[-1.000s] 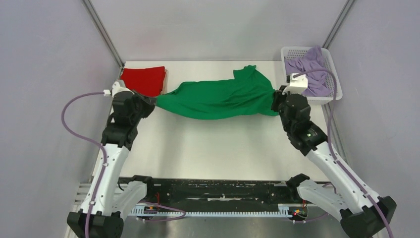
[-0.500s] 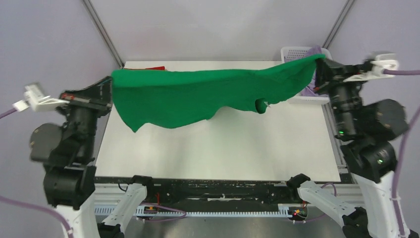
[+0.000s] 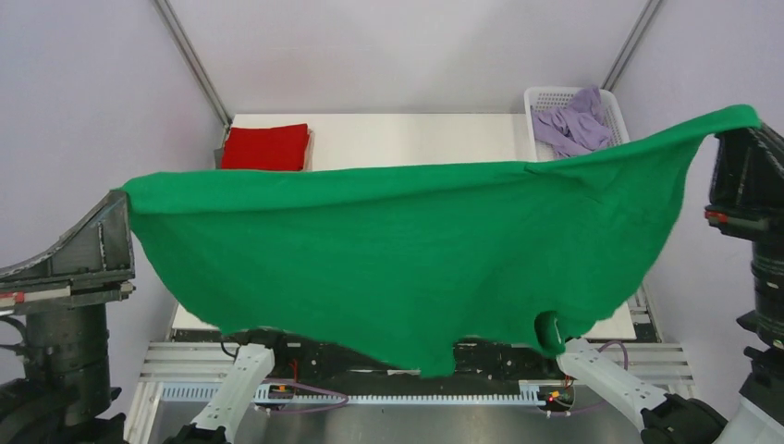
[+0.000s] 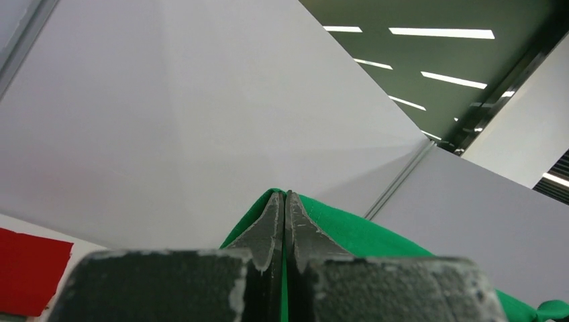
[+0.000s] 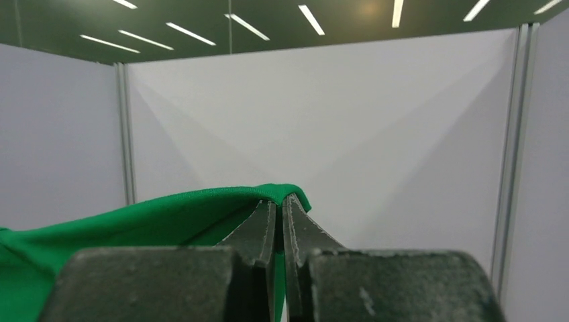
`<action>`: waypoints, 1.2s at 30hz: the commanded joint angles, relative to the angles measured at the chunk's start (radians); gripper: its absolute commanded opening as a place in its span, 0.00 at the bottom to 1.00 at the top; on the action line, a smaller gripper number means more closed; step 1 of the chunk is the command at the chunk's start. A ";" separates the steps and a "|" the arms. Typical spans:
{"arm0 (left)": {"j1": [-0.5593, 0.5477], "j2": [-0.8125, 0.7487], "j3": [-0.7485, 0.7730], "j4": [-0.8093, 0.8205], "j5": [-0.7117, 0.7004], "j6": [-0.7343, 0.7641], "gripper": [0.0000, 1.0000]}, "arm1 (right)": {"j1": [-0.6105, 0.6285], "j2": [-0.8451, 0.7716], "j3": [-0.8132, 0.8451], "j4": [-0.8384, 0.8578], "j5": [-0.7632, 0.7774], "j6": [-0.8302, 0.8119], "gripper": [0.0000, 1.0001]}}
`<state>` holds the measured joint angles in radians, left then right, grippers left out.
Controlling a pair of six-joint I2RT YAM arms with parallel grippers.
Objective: Fold and stack the t-shirts
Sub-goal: Flatten out the tshirt
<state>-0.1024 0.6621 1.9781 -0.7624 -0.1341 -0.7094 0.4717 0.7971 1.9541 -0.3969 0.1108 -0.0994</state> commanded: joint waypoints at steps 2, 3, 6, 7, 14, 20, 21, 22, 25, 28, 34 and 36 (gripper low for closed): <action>0.002 0.021 -0.170 0.028 0.000 0.009 0.02 | -0.002 0.046 -0.113 0.039 0.181 -0.086 0.00; 0.002 0.024 -0.221 0.049 0.000 0.002 0.02 | -0.002 0.064 -0.129 0.049 0.228 -0.108 0.00; 0.002 0.028 -0.429 0.138 -0.022 -0.023 0.02 | -0.002 0.125 -0.210 0.083 0.406 -0.188 0.00; 0.002 0.027 -0.513 0.179 -0.029 -0.029 0.02 | -0.002 0.145 -0.260 0.127 0.457 -0.217 0.00; 0.001 0.189 -1.040 0.525 -0.198 -0.056 0.05 | -0.032 0.325 -0.698 0.410 0.652 -0.235 0.00; 0.001 0.694 -1.089 0.745 -0.161 -0.056 0.36 | -0.114 0.673 -0.853 0.580 0.483 -0.048 0.03; 0.001 0.761 -1.057 0.748 -0.161 -0.050 0.45 | -0.116 0.749 -0.815 0.577 0.479 -0.043 0.05; 0.000 0.827 -1.014 0.741 -0.170 -0.044 0.58 | -0.121 0.845 -0.757 0.566 0.473 -0.038 0.07; 0.001 0.931 -0.881 0.651 -0.168 -0.026 0.83 | -0.123 1.074 -0.510 0.367 0.443 -0.018 0.42; -0.006 0.928 -0.845 0.646 -0.126 -0.002 1.00 | -0.123 1.150 -0.393 0.261 0.444 -0.009 0.98; -0.043 0.874 -0.847 0.517 -0.059 0.008 1.00 | -0.124 0.957 -0.645 0.308 0.339 0.093 0.98; -0.071 0.847 -0.877 0.495 -0.031 0.007 1.00 | -0.123 0.885 -0.752 0.316 0.239 0.158 0.98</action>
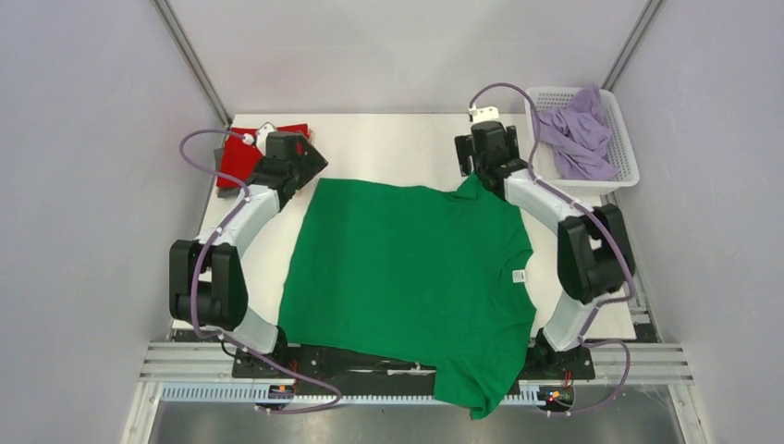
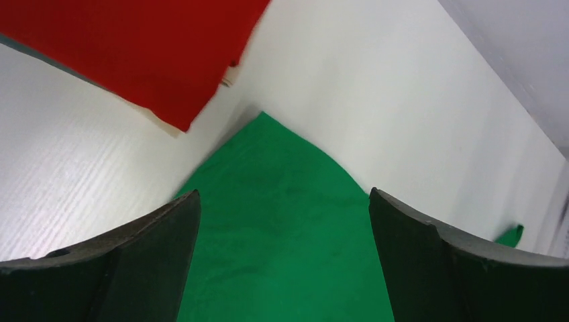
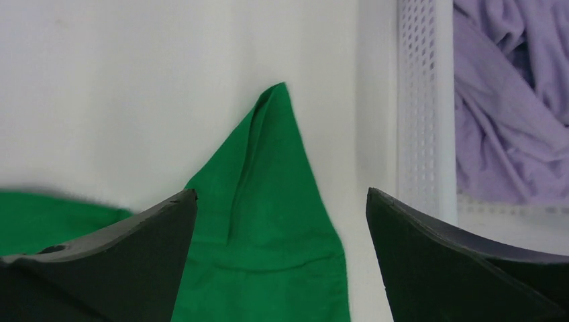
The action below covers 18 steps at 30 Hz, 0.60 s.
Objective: Fold and stack the t-shirts
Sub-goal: Flatten out the tshirt
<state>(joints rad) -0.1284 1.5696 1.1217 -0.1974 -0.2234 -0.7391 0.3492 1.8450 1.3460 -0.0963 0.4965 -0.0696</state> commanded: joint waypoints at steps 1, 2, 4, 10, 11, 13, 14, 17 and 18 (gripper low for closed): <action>-0.062 -0.069 -0.044 -0.074 0.068 0.037 1.00 | -0.001 -0.196 -0.198 0.023 -0.207 0.157 0.98; -0.082 -0.080 -0.071 -0.074 0.076 0.035 1.00 | -0.001 -0.226 -0.263 0.033 -0.244 0.197 0.98; -0.122 -0.092 -0.126 -0.060 0.090 0.029 1.00 | 0.000 -0.262 -0.366 0.078 -0.326 0.250 0.98; -0.195 -0.051 -0.215 -0.022 0.120 0.024 1.00 | -0.004 -0.218 -0.463 0.183 -0.467 0.306 0.98; -0.198 -0.038 -0.223 -0.023 0.119 0.021 1.00 | -0.004 -0.195 -0.451 0.178 -0.470 0.308 0.98; -0.200 -0.021 -0.233 -0.023 0.111 0.027 1.00 | -0.004 -0.158 -0.437 0.185 -0.464 0.313 0.98; -0.199 -0.014 -0.238 -0.024 0.105 0.035 1.00 | -0.004 -0.140 -0.435 0.206 -0.463 0.313 0.98; -0.199 0.001 -0.261 -0.025 0.082 0.055 1.00 | -0.004 -0.092 -0.412 0.242 -0.480 0.314 0.98; -0.200 0.008 -0.266 -0.026 0.074 0.064 1.00 | -0.004 -0.078 -0.400 0.248 -0.484 0.317 0.98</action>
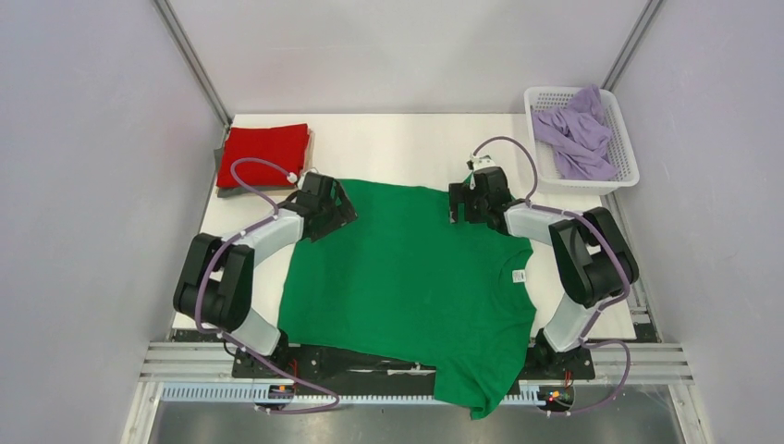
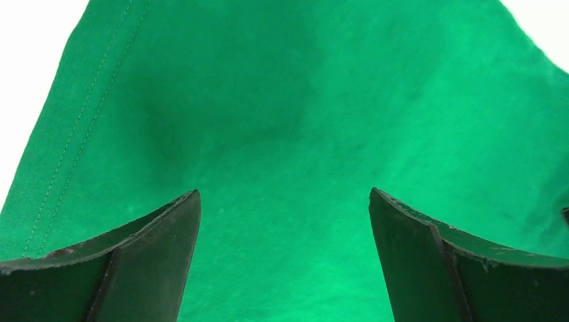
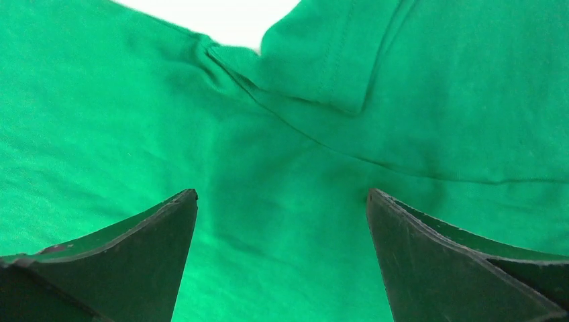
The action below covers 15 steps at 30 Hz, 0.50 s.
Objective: Fold and stack the t-shirts
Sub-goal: Flatten out the tshirt
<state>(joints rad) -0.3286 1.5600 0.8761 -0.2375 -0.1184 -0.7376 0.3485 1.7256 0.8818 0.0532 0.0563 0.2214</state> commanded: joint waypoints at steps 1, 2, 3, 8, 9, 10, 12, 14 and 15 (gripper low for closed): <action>0.001 0.022 -0.022 0.004 -0.043 0.075 1.00 | -0.003 0.060 0.076 0.101 -0.043 0.029 0.98; 0.001 0.027 -0.019 -0.013 -0.067 0.081 1.00 | -0.003 0.074 0.090 0.100 -0.044 0.031 0.98; 0.000 0.031 -0.016 -0.027 -0.094 0.091 1.00 | -0.003 0.083 0.097 0.108 -0.044 0.035 0.98; 0.001 0.046 -0.015 -0.038 -0.145 0.102 1.00 | -0.002 0.126 0.134 0.138 -0.053 0.040 0.98; 0.002 0.051 -0.011 -0.037 -0.145 0.103 1.00 | -0.002 0.136 0.145 0.143 -0.053 0.036 0.98; 0.002 0.056 -0.007 -0.041 -0.145 0.104 1.00 | -0.002 0.146 0.158 0.149 -0.053 0.031 0.98; 0.002 0.065 -0.002 -0.042 -0.148 0.107 1.00 | -0.003 0.174 0.192 0.144 -0.053 0.026 0.98; 0.002 0.070 -0.002 -0.049 -0.160 0.106 1.00 | -0.002 0.190 0.218 0.137 -0.053 0.027 0.98; 0.002 0.072 -0.001 -0.053 -0.168 0.107 1.00 | -0.002 0.190 0.224 0.134 -0.053 0.025 0.98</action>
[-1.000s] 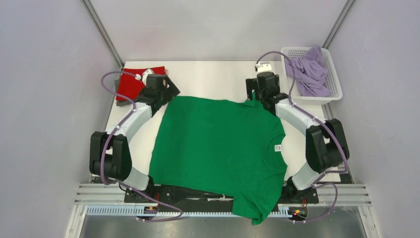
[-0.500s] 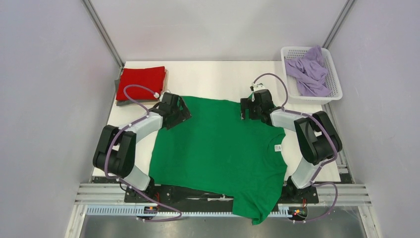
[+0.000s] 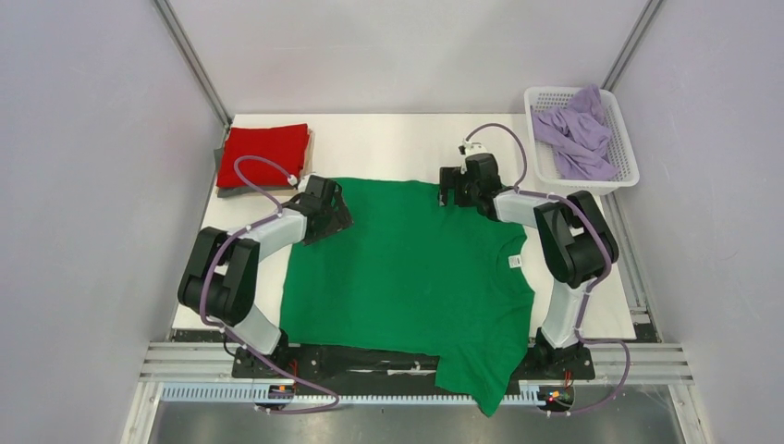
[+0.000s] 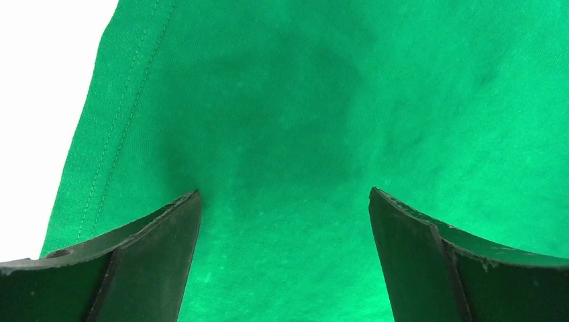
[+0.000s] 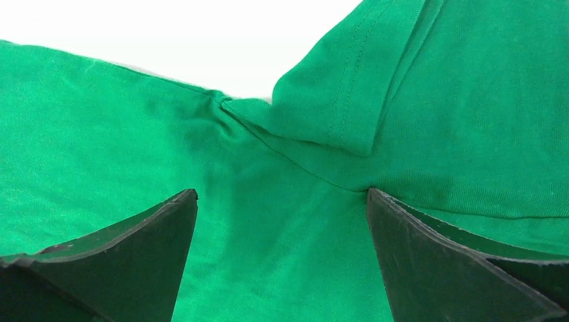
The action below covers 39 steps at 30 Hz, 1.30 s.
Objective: Fold and stack the t-shirts
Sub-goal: Flatten out the tshirt
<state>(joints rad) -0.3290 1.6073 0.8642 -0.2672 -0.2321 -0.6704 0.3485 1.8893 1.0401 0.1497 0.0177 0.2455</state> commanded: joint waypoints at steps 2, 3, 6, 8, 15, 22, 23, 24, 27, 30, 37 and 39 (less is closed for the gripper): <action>0.003 0.027 0.013 -0.033 -0.071 0.037 1.00 | -0.002 0.014 0.062 0.040 -0.004 -0.005 0.98; 0.002 0.029 0.013 -0.033 -0.073 0.037 1.00 | -0.001 0.005 0.060 0.034 0.008 -0.010 0.98; 0.004 0.029 0.019 -0.042 -0.086 0.037 1.00 | 0.004 -0.042 0.039 0.019 0.058 -0.021 0.98; 0.002 0.028 0.021 -0.045 -0.090 0.036 1.00 | 0.007 -0.076 0.017 0.023 0.081 -0.030 0.98; 0.002 0.029 0.022 -0.046 -0.092 0.035 1.00 | 0.011 -0.095 -0.018 0.067 0.035 -0.024 0.98; 0.003 0.032 0.032 -0.059 -0.095 0.037 1.00 | 0.011 0.013 0.090 0.048 -0.015 -0.006 0.98; 0.002 0.031 0.033 -0.058 -0.095 0.038 1.00 | 0.011 0.019 0.096 0.043 -0.015 -0.005 0.98; 0.003 0.030 0.033 -0.058 -0.095 0.040 1.00 | 0.010 0.022 0.095 0.047 -0.015 -0.002 0.98; 0.003 0.023 0.033 -0.059 -0.095 0.042 1.00 | 0.011 0.041 0.096 0.060 -0.015 0.005 0.98; 0.004 0.016 0.030 -0.061 -0.096 0.044 1.00 | 0.010 0.059 0.098 0.069 -0.053 0.026 0.98; 0.003 0.022 0.027 -0.064 -0.095 0.043 1.00 | 0.010 0.087 0.084 0.145 -0.049 0.056 0.98; 0.003 0.021 0.027 -0.065 -0.093 0.042 1.00 | 0.011 0.103 0.087 0.190 -0.048 0.061 0.98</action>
<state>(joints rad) -0.3290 1.6234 0.8799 -0.2958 -0.2897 -0.6621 0.3561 1.9579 1.1030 0.2359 -0.0261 0.2817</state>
